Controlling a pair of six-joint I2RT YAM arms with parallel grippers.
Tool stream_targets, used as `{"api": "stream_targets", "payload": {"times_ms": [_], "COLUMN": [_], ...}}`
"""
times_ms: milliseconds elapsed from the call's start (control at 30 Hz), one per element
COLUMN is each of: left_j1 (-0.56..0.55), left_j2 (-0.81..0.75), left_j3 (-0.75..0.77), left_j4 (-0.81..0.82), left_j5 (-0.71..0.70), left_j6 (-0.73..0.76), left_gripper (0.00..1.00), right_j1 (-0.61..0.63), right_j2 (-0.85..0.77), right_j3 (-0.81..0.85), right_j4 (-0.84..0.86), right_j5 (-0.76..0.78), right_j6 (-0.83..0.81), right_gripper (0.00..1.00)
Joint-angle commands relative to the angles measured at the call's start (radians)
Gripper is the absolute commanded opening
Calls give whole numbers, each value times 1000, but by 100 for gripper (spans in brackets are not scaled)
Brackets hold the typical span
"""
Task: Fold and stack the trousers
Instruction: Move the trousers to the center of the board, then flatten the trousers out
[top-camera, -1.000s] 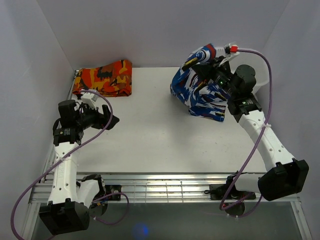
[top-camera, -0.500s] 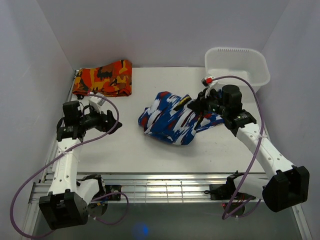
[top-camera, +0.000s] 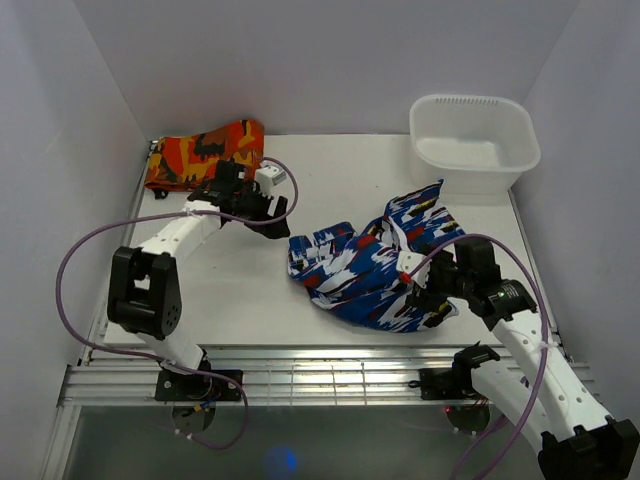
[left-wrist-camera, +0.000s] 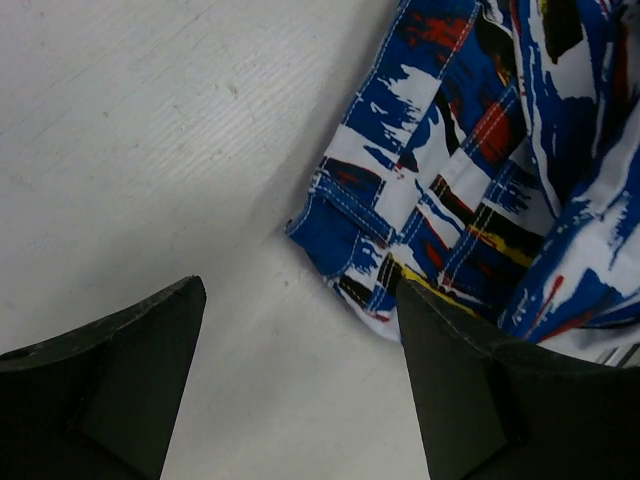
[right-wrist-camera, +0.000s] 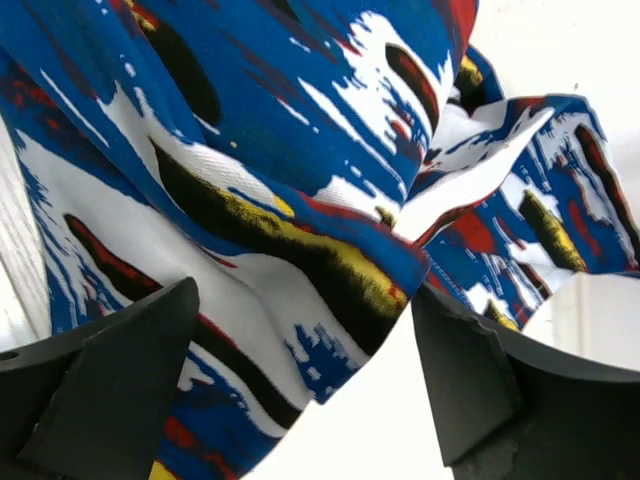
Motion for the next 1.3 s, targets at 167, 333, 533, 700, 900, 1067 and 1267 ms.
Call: {"api": "stream_targets", "payload": {"times_ms": [167, 333, 533, 700, 900, 1067, 1267], "left_j1": [-176, -190, -146, 6, 94, 130, 280], "left_j2": [262, 399, 271, -51, -288, -371, -391], "left_j3": [173, 233, 140, -41, -201, -268, -288], "left_j4": [8, -26, -64, -79, -115, -110, -49], "left_j5": [-215, -245, -255, -284, -387, -479, -522], "left_j6": [-10, -29, -53, -55, 8, -50, -122], "left_gripper": [89, 77, 0, 0, 0, 0, 0], "right_j1": [-15, -47, -69, -66, -49, -50, -231], "right_j2": [-19, 147, 509, 798, 1096, 1167, 939], "right_j3": [141, 298, 501, 651, 803, 790, 609], "right_j4": [9, 83, 100, 141, 169, 158, 213], "right_j5": [103, 166, 94, 102, 116, 86, 99], "right_j6": [-26, 151, 381, 593, 738, 780, 754], "right_gripper": [100, 98, 91, 86, 87, 35, 8]}}
